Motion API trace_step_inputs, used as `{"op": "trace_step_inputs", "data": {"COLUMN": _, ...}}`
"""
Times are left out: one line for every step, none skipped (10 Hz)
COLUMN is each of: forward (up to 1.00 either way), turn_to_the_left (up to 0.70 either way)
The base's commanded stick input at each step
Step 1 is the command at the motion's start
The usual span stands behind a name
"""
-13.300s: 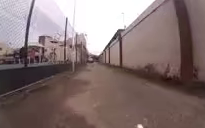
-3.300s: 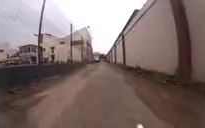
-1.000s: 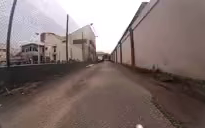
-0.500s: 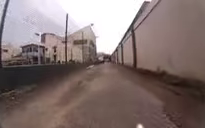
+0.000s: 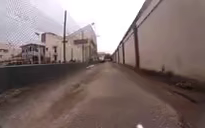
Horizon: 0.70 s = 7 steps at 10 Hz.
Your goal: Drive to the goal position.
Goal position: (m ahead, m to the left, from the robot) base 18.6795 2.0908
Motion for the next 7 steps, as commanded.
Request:
{"op": "trace_step_inputs", "data": {"forward": 0.7, "turn_to_the_left": 0.0}}
{"op": "trace_step_inputs", "data": {"forward": 0.7, "turn_to_the_left": 0.0}}
{"op": "trace_step_inputs", "data": {"forward": 0.7, "turn_to_the_left": 0.0}}
{"op": "trace_step_inputs", "data": {"forward": 0.7, "turn_to_the_left": 0.0}}
{"op": "trace_step_inputs", "data": {"forward": 0.7, "turn_to_the_left": -0.11}}
{"op": "trace_step_inputs", "data": {"forward": 0.7, "turn_to_the_left": -0.33}}
{"op": "trace_step_inputs", "data": {"forward": 0.7, "turn_to_the_left": -0.35}}
